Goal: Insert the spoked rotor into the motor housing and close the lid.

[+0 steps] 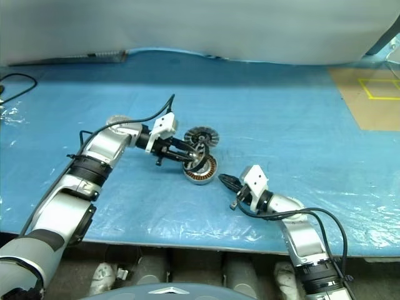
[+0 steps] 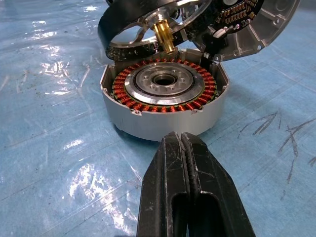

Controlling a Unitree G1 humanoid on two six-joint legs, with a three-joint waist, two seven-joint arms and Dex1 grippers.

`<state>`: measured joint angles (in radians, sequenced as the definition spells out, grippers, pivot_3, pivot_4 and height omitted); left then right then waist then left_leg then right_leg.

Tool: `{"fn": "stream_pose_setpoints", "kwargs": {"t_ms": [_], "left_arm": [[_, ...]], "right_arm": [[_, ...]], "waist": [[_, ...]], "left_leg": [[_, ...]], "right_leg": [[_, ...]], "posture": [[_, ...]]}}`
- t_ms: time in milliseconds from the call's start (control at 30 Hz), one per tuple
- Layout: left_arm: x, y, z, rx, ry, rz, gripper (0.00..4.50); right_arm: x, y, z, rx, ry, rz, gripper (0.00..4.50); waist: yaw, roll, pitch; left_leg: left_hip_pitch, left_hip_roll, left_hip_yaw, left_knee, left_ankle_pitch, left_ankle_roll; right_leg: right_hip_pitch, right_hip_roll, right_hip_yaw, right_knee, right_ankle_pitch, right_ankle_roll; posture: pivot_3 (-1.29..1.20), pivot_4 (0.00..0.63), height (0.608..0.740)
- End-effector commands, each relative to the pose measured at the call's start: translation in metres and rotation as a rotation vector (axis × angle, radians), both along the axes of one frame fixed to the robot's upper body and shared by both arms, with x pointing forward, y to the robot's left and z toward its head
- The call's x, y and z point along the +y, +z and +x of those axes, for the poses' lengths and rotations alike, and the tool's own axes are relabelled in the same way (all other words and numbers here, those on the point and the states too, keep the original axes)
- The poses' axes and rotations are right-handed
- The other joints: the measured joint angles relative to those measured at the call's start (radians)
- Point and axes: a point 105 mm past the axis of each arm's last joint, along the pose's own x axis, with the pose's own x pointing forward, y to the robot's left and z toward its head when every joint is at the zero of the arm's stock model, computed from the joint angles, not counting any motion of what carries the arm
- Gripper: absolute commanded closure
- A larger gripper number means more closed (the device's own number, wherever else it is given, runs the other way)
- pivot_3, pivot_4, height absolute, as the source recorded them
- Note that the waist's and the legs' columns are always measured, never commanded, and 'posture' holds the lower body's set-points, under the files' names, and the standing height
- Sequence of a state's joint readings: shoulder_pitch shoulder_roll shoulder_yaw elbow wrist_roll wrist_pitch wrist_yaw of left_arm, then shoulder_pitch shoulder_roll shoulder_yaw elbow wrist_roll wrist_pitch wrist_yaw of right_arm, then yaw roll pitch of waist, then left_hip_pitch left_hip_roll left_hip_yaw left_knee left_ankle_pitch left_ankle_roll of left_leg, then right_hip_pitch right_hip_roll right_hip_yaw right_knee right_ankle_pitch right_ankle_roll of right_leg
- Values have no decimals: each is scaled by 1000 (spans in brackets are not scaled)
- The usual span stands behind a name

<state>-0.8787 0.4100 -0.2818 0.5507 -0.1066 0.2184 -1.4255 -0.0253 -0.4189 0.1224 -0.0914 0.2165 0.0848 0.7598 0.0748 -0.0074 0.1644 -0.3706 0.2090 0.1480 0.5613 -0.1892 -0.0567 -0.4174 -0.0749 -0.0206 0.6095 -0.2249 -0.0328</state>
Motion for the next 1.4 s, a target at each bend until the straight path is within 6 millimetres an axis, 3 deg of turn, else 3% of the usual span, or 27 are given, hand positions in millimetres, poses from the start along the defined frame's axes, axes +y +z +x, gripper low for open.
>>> {"fn": "stream_pose_setpoints", "kwargs": {"t_ms": [33, 600, 633, 867, 900, 1067, 1167, 1400], "left_arm": [[1, 4, -1, -25, -10, 13, 3197], [0, 0, -2, -11, -35, 40, 3197], [0, 0, -2, -9, -39, 41, 2452], [2, -4, -1, -10, -37, 60, 83], [1, -3, -1, -10, -38, 57, 36], [-4, 8, -8, 3, -73, -22, 36], [-2, 20, -20, 52, -116, -94, 591], [21, 30, -30, 119, -21, -217, 3147]], "right_arm": [[4, 9, 2, -44, 16, 10, 4500], [2, 8, 4, -44, 10, -14, 4500], [2, 8, 4, -45, 10, -15, 4500], [2, 7, 4, -42, 9, -16, 4500], [2, 7, 4, -42, 8, -16, 4500], [0, 7, 3, -41, 3, -17, 4500], [-2, 8, 4, -44, -6, -20, 4500], [-6, 18, 9, -68, -32, 3, 4500]], "waist": [[0, 0, 0], [-1, 0, 0], [-1, 0, 0], [-1, 0, 0], [0, 0, 0], [0, 0, 0], [-1, 0, 0], [-5, 0, 0]], "left_leg": [[0, 0, 0, 0, 0, 0], [0, 0, 0, 0, 0, 0], [0, 0, 0, 0, 0, 0], [0, 0, 0, 0, 0, 0], [0, 0, 0, 0, 0, 0], [0, 0, 0, 0, 0, 0], [0, 0, 0, 0, 0, 0], [1, 0, 0, -1, 0, -1]], "right_leg": [[0, 0, 0, 0, 0, 0], [0, 0, 0, 0, 0, 0], [0, 0, 0, 0, 0, 0], [0, 0, 0, 0, 0, 0], [0, 0, 0, 0, 0, 0], [0, 0, 0, 0, 0, 0], [0, 0, 0, -1, 0, 0], [0, 0, 0, -1, 0, 0]], "posture": [[0, 150, 740], [0, 150, 740], [0, 150, 740], [0, 150, 740], [0, 150, 740], [0, 150, 740], [0, 150, 740], [0, 150, 740]]}}
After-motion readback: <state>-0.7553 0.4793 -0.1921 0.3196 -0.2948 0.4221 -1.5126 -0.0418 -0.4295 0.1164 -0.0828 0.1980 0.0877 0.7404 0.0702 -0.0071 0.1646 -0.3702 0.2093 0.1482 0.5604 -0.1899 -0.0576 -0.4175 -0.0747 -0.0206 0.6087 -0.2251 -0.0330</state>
